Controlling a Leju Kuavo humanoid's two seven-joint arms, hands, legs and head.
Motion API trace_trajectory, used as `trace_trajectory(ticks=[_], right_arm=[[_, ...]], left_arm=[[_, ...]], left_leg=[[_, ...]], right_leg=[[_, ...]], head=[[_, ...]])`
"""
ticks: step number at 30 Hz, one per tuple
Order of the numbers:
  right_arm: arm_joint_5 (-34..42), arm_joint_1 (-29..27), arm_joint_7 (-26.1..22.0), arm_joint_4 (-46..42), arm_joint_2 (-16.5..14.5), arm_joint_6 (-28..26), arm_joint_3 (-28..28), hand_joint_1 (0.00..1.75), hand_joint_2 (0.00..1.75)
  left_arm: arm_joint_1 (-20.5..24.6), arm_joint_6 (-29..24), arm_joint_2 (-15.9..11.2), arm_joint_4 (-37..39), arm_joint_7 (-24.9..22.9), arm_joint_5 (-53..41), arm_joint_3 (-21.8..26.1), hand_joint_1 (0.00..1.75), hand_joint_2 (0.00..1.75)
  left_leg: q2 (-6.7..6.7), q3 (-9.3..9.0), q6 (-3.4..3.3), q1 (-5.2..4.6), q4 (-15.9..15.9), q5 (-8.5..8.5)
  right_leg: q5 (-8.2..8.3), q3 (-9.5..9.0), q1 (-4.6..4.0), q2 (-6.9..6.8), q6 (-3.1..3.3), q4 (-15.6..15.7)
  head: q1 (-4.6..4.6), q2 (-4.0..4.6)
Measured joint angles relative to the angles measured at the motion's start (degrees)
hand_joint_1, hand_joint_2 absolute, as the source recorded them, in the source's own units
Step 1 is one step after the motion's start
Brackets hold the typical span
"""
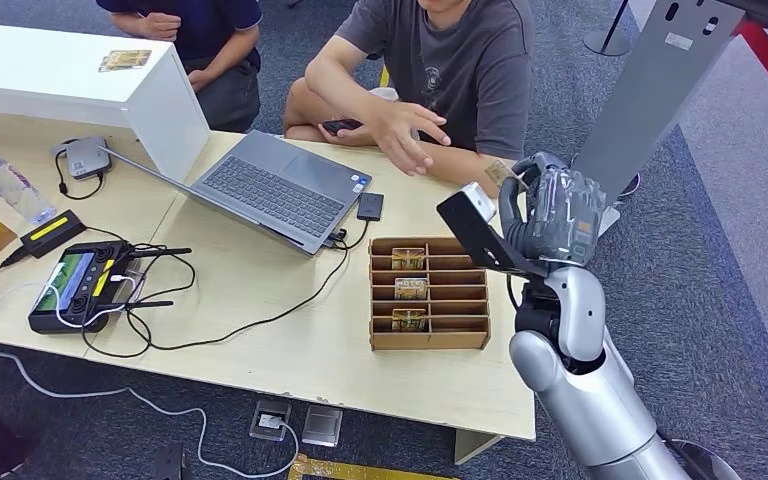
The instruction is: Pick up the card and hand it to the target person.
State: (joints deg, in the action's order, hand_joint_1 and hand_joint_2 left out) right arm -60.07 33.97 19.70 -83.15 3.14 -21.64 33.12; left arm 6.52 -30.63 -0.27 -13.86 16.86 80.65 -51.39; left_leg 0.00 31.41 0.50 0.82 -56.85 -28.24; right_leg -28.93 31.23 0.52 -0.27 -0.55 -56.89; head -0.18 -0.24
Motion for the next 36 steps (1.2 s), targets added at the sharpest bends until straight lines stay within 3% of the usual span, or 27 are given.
trace_trajectory(ticks=[7,14,22,31,32,35,36], right_arm=[[9.28,5.81,-4.28,0.39,0.67,-2.20,-0.83,1.44,1.75],[15.96,11.00,-8.33,7.83,0.34,-2.08,-0.69,1.44,1.75],[20.03,15.67,-13.92,22.55,-3.26,-2.54,0.62,1.45,1.75],[20.49,17.02,-16.27,32.49,-6.87,-3.56,1.95,1.44,1.75],[20.50,17.16,-16.44,33.19,-7.21,-3.71,2.04,1.29,1.75],[20.51,17.55,-16.71,34.96,-8.02,-4.04,2.28,0.21,1.75],[20.51,17.69,-16.76,35.44,-8.24,-4.08,2.39,0.00,1.75]], left_arm=[[0.04,1.64,-0.02,0.00,0.05,-1.39,-0.04,0.00,0.00],[0.10,1.75,-0.03,0.00,-0.25,-2.07,-0.07,0.00,0.00],[0.27,-0.06,-0.03,0.00,-0.82,-1.96,-0.09,0.00,0.00],[0.27,-1.97,0.08,0.00,-0.83,-1.69,-0.09,0.00,0.00],[0.26,-2.15,0.10,0.00,-0.84,-1.62,-0.09,0.00,0.00],[0.23,-2.47,0.20,0.00,-0.84,-1.46,-0.08,0.00,0.00],[0.22,-2.51,0.22,0.00,-0.84,-1.43,-0.07,0.00,0.00]], left_leg=[[-0.01,0.03,0.00,0.00,0.00,0.00],[-0.05,0.10,0.00,0.00,0.00,0.00],[-0.10,0.15,0.00,0.00,0.00,0.01],[-0.10,0.17,0.00,0.00,0.00,0.01],[-0.10,0.17,0.00,0.00,0.00,0.01],[-0.10,0.17,0.00,0.00,0.00,0.01],[-0.10,0.17,0.00,0.00,0.00,0.01]], right_leg=[[0.00,0.00,0.00,-0.01,0.00,0.00],[0.00,0.03,0.00,-0.04,0.00,-0.02],[0.00,0.07,0.00,-0.10,0.00,-0.04],[0.00,0.09,0.00,-0.12,0.00,-0.04],[0.00,0.09,0.00,-0.12,0.00,-0.04],[0.00,0.10,0.00,-0.12,0.00,-0.04],[0.00,0.10,0.00,-0.12,0.00,-0.04]], head=[[0.02,0.00],[-0.01,0.00],[-0.08,0.00],[-0.01,0.00],[0.00,0.00],[0.01,0.00],[0.01,0.00]])
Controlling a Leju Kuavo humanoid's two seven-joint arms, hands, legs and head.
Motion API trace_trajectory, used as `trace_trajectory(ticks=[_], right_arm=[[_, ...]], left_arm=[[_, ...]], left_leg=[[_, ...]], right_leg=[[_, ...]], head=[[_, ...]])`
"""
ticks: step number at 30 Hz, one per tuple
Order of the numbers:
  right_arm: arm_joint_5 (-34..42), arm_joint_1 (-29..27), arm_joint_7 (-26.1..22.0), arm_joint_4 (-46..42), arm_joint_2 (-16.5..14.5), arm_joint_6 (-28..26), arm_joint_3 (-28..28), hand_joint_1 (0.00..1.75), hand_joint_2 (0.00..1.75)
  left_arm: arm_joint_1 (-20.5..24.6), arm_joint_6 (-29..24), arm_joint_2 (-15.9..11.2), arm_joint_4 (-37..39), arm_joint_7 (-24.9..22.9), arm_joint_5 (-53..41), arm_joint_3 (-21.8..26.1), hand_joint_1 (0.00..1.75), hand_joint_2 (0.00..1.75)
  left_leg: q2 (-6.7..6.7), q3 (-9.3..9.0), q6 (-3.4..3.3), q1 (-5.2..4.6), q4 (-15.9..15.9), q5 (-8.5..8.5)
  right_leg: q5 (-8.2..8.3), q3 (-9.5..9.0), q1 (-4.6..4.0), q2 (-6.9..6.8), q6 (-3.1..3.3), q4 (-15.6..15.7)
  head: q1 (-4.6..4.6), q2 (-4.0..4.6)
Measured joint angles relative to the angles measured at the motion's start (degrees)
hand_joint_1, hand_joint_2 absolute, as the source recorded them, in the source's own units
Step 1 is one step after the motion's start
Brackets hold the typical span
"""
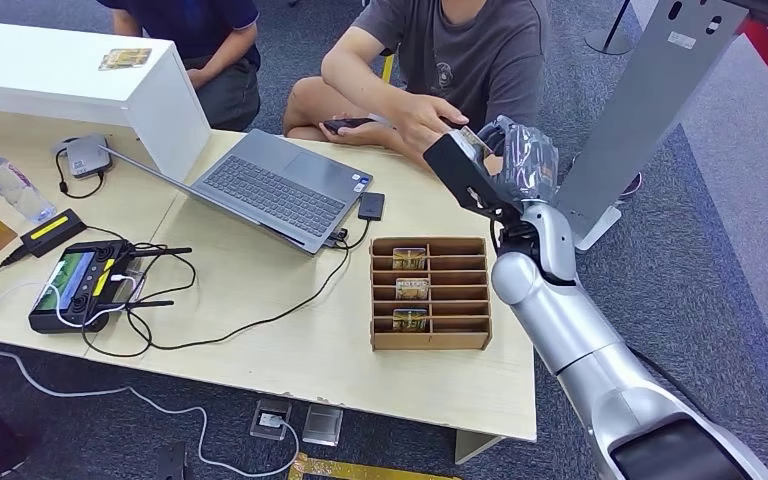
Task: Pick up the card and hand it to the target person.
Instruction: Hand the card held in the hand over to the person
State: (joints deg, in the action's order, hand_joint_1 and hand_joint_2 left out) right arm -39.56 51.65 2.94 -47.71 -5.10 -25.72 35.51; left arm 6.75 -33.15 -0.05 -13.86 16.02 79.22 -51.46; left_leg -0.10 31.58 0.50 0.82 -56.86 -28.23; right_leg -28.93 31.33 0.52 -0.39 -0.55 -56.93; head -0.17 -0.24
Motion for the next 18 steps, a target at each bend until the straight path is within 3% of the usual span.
trace_trajectory(ticks=[18], right_arm=[[2.26,-0.23,-3.49,2.13,-1.85,-3.73,0.66,0.00,1.75]], left_arm=[[-0.07,-0.73,0.27,0.00,0.38,0.97,0.07,0.00,0.00]], left_leg=[[0.01,-0.02,0.00,0.00,-0.01,0.00]], right_leg=[[0.00,0.01,0.00,0.01,0.00,0.00]], head=[[-0.01,0.00]])
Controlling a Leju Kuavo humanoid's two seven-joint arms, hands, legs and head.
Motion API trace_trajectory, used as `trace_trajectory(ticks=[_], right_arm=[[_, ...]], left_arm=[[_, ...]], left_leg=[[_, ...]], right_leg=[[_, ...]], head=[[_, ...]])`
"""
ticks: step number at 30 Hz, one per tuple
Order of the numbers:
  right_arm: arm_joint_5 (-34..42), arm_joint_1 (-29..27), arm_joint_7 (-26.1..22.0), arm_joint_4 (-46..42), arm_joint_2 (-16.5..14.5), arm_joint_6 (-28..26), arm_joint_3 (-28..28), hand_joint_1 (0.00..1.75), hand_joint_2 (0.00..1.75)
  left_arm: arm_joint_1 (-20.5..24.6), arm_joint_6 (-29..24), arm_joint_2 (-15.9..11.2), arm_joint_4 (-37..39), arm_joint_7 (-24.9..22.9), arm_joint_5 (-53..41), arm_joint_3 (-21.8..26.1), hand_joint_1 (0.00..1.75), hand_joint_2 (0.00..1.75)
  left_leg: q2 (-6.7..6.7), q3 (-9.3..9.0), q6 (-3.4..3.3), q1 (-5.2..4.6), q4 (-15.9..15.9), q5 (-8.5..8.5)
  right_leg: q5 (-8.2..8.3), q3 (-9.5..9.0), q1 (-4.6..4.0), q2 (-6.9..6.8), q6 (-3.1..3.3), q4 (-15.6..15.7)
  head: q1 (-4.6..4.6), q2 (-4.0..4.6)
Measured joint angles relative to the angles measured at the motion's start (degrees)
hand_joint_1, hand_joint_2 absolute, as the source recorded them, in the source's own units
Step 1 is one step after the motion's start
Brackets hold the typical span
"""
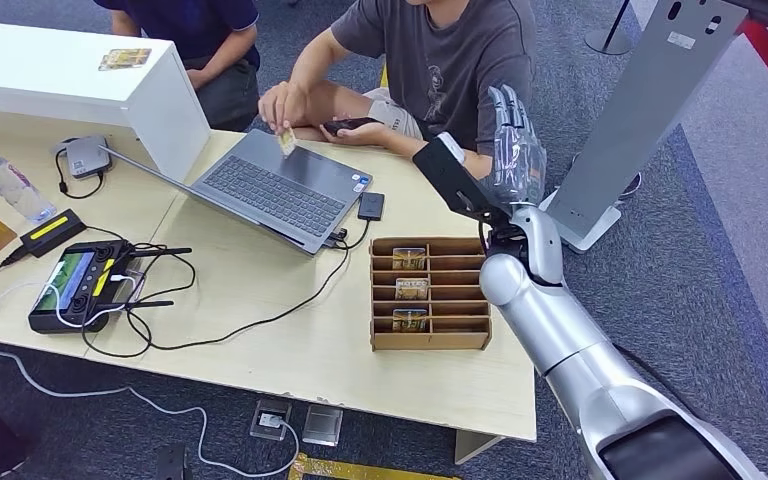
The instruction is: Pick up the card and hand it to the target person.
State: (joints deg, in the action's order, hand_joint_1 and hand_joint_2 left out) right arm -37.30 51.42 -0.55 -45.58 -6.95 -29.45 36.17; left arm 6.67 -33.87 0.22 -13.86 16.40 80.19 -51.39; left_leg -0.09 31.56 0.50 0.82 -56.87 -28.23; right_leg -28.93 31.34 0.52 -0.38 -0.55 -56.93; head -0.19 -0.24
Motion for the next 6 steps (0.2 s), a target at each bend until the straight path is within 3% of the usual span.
trace_trajectory(ticks=[6], right_arm=[[-0.60,-4.04,-0.64,-3.41,0.11,-1.62,0.28,0.00,1.75]], left_arm=[[-0.05,-0.08,0.13,0.00,0.13,0.76,0.09,0.00,0.00]], left_leg=[[0.01,0.00,0.00,0.00,0.00,0.00]], right_leg=[[0.00,0.01,0.00,0.01,0.00,0.01]], head=[[0.01,0.00]])
